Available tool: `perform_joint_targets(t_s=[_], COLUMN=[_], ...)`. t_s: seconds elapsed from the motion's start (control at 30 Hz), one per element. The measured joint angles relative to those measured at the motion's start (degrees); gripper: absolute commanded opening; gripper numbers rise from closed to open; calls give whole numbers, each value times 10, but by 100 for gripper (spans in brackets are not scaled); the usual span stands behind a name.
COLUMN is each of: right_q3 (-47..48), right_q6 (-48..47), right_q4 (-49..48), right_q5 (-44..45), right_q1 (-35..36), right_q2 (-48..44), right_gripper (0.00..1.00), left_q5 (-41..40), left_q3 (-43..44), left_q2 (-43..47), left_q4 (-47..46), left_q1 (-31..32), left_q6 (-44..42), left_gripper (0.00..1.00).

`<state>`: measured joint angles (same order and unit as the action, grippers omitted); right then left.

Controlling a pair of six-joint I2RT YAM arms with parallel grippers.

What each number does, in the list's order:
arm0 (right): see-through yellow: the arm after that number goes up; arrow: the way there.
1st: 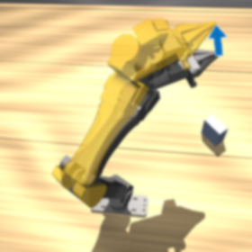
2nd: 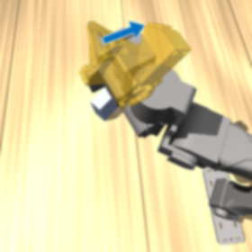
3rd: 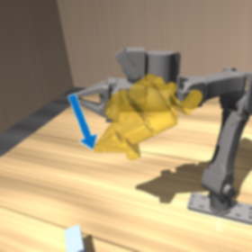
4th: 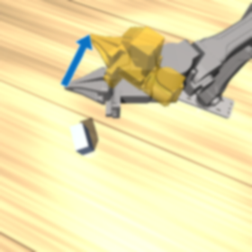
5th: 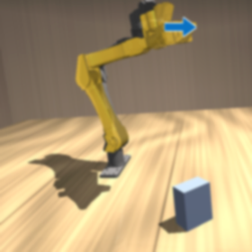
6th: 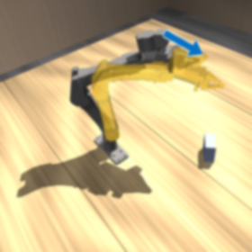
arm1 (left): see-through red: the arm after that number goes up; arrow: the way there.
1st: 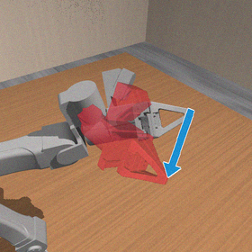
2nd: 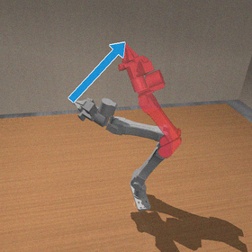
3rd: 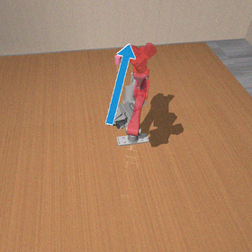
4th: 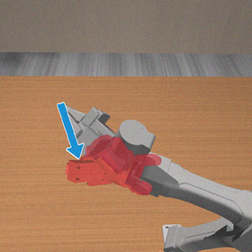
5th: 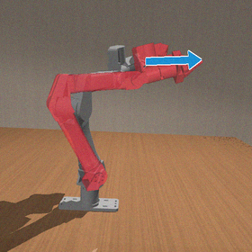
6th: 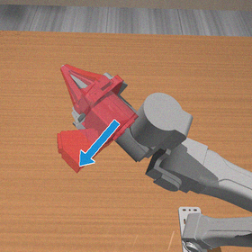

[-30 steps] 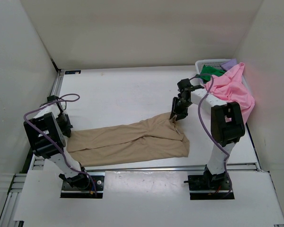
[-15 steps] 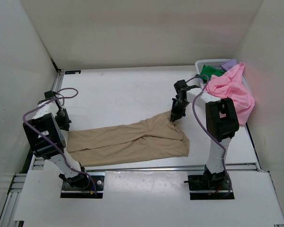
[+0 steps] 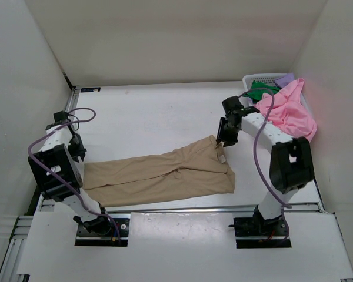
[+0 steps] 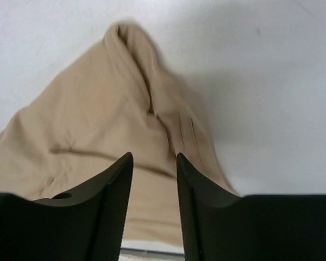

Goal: Fold and stack the t-shirts
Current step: Fold the other side of the tshirt into a rectangle

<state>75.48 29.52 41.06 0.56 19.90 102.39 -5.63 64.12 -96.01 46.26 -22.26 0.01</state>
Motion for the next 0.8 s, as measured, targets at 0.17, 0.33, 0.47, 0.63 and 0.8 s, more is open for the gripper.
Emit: perform_joint_targets(t_s=[0.17, 0.33, 0.47, 0.63, 0.8], right_q3=[-23, -17, 50, 81, 81], right_q6=[29, 63, 82, 70, 48], right_q4=[22, 14, 40, 23, 20], right_q5=[20, 0, -28, -7, 16], right_q1=[36, 65, 54, 58, 103], right_q2=[-68, 3, 124, 129, 112], right_gripper=[25, 5, 3, 5, 26], left_q5=[-33, -45, -54, -60, -64], left_q3=[0, -1, -13, -27, -27], left_q2=[21, 22, 23, 26, 31], left_q4=[0, 0, 2, 16, 18], left_q1=[0, 1, 3, 3, 4], left_q6=[0, 0, 0, 0, 0], left_gripper=[33, 34, 34, 34, 35])
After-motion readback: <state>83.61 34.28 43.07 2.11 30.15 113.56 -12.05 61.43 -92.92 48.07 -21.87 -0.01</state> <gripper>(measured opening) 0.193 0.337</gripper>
